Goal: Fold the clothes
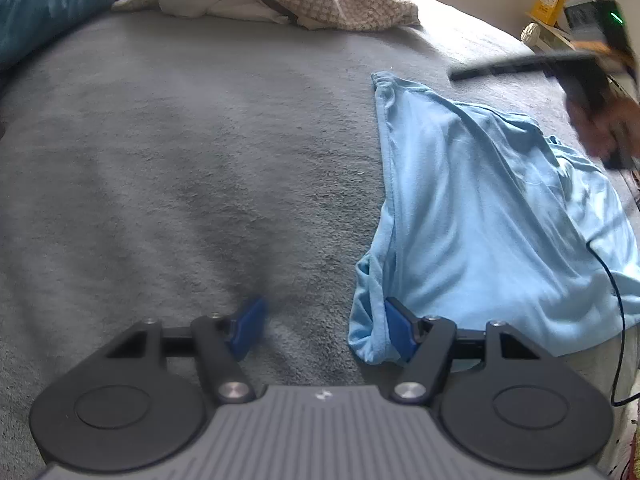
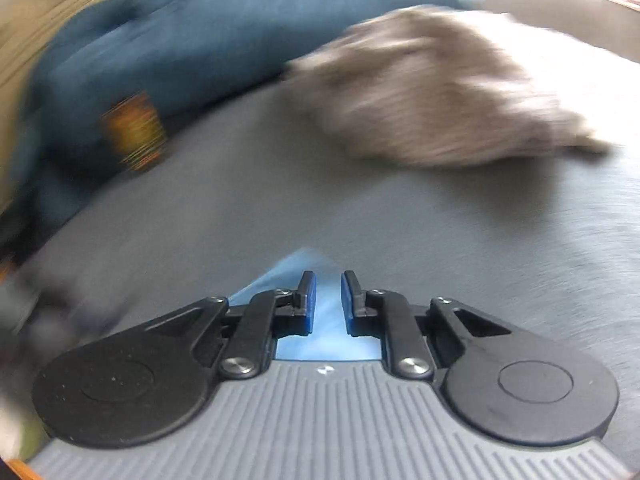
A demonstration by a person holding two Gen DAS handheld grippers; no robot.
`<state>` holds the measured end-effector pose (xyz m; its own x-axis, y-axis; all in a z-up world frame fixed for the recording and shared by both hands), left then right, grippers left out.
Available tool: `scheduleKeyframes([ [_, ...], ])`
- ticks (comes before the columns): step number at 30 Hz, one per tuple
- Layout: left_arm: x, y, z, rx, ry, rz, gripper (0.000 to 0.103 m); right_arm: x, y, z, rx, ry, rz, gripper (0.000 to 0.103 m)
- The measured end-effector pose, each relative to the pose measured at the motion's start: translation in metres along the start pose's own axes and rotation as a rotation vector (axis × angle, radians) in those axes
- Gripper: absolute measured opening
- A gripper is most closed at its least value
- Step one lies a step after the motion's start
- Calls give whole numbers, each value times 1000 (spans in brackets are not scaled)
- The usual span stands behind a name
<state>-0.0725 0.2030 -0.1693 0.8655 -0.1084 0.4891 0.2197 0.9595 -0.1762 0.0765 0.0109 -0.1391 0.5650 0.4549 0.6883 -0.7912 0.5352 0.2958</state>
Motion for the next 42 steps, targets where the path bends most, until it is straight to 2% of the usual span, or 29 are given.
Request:
scheduleKeyframes([
  [1, 0, 1, 0, 1, 1, -3, 66, -9, 13, -6, 36, 33, 42, 12],
  [4, 0, 1, 0, 7, -7, -5, 66, -26, -5, -13, -65, 67, 73, 11],
  [5, -1, 0, 1, 9, -11, -4, 67, -31, -12, -14, -103, 76, 78, 9],
  [6, -2, 0, 1, 12, -13, -4, 67, -28, -38, -6, -195, 52, 14, 9],
  [7, -1, -1, 0, 14, -14, -2, 67, -26, -63, 2, -283, 27, -48, 14],
  [9, -1, -1, 1, 15, -13, 3, 67, -23, -80, 30, -334, -5, -76, 14],
  [12, 0, -1, 0, 16, -11, 8, 67, -31, -33, 45, -176, -10, -2, 14],
  [15, 0, -1, -1, 22, -12, -7, 67, -60, 31, 27, -39, 78, 177, 12],
  [16, 0, -2, -1, 24, -14, -13, 67, -68, 39, 22, -59, 103, 234, 12],
  [17, 0, -2, -1, 25, -17, -18, 67, -76, 34, 19, -104, 127, 259, 12],
  [19, -1, -1, -1, 23, -26, -11, 67, -76, -10, 20, -244, 141, 223, 12],
  [20, -1, -1, -1, 22, -28, -6, 67, -74, -37, 36, -341, 128, 168, 11],
  [22, 0, 0, -1, 22, -31, 2, 67, -71, -81, 71, -521, 97, 73, 17],
  [24, 0, 0, -2, 23, -29, 2, 67, -61, -80, 94, -510, 47, 42, 17],
  [26, 0, 0, -3, 26, -26, -5, 67, -65, -41, 93, -365, 26, 91, 17],
  [29, -2, 0, -3, 30, -30, -15, 67, -91, 29, 65, -117, 99, 232, 15],
  [31, -2, 0, -2, 29, -36, -15, 67, -107, 39, 52, -102, 165, 297, 15],
  [32, -2, 0, -1, 29, -39, -14, 67, -110, 21, 48, -167, 195, 296, 15],
  [34, -2, 1, 0, 28, -43, -11, 67, -109, -35, 64, -363, 198, 209, 14],
  [35, -2, 2, 1, 28, -43, -8, 67, -103, -63, 83, -462, 176, 142, 18],
  [36, -2, 2, 2, 29, -44, -6, 67, -98, -89, 104, -554, 153, 76, 19],
  [38, -1, 4, 3, 30, -46, 0, 67, -84, -99, 151, -583, 76, 13, 20],
  [40, 0, 5, 5, 30, -47, 7, 67, -76, -79, 191, -494, 12, -19, 20],
  [42, 2, 7, 7, 44, -53, 3, 67, -80, -65, 204, -459, 14, -14, 20],
])
Point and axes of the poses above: each gripper's, at about its wrist camera, not at the fingertips, and z roughly against the way its jaws point, y to its left, x to its top, the point moved 9 cm from there along -z, roughly the way its jaws point
